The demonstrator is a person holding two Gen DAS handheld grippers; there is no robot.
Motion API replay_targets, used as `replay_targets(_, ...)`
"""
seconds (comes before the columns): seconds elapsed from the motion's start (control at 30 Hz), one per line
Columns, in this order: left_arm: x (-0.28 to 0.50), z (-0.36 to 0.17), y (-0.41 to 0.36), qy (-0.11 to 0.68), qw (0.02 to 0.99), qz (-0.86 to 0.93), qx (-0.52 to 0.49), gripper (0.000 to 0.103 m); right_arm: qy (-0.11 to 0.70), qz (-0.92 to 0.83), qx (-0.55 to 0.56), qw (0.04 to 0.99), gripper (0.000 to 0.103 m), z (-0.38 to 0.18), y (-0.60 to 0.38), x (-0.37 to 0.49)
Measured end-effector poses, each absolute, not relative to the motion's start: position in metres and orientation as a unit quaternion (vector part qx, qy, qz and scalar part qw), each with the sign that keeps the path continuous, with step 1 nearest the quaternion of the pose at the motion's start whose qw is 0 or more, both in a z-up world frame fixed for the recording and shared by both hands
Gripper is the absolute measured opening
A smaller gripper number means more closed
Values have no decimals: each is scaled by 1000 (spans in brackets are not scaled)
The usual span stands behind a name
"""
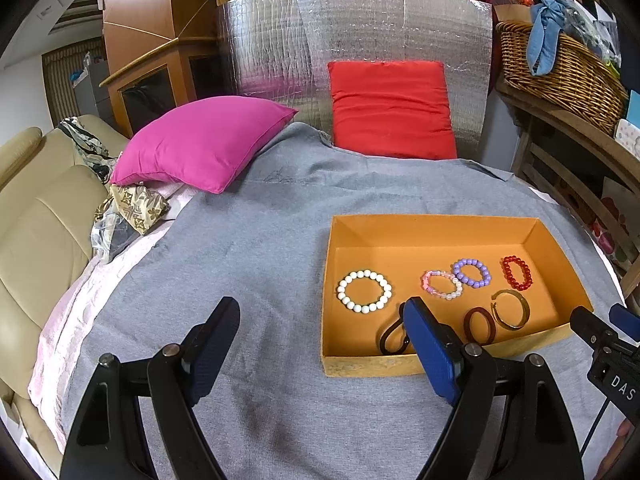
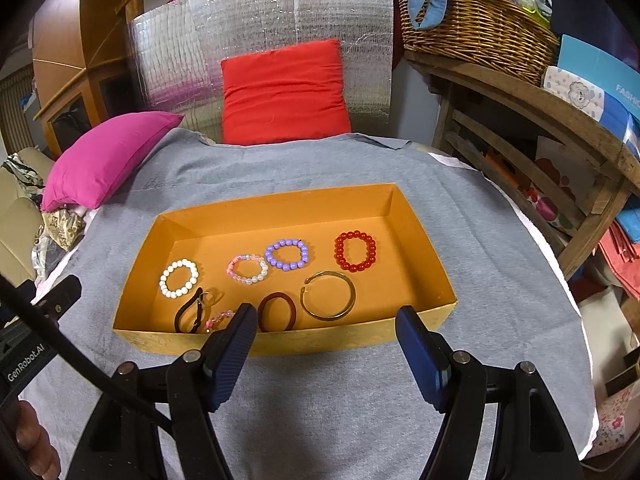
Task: Organize jewelry
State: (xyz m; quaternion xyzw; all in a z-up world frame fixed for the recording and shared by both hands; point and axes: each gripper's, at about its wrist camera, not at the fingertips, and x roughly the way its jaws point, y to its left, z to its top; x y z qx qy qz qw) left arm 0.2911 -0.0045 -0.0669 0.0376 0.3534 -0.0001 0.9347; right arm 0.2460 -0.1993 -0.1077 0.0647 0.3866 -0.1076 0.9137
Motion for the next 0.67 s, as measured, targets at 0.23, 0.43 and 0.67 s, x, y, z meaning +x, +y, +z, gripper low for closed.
replay_targets(0.23, 291, -67, -4, 354, 935, 0, 36, 84, 388, -107, 64, 913, 75, -109, -198, 249)
replay_targets(0.43, 292, -67, -4, 354, 935, -1, 37, 84, 389, -106, 65, 913, 75, -110, -199, 249)
replay_targets(0.67, 290, -69, -9, 346, 937, -8, 48, 84, 390, -110, 59, 912, 75, -113, -201, 249)
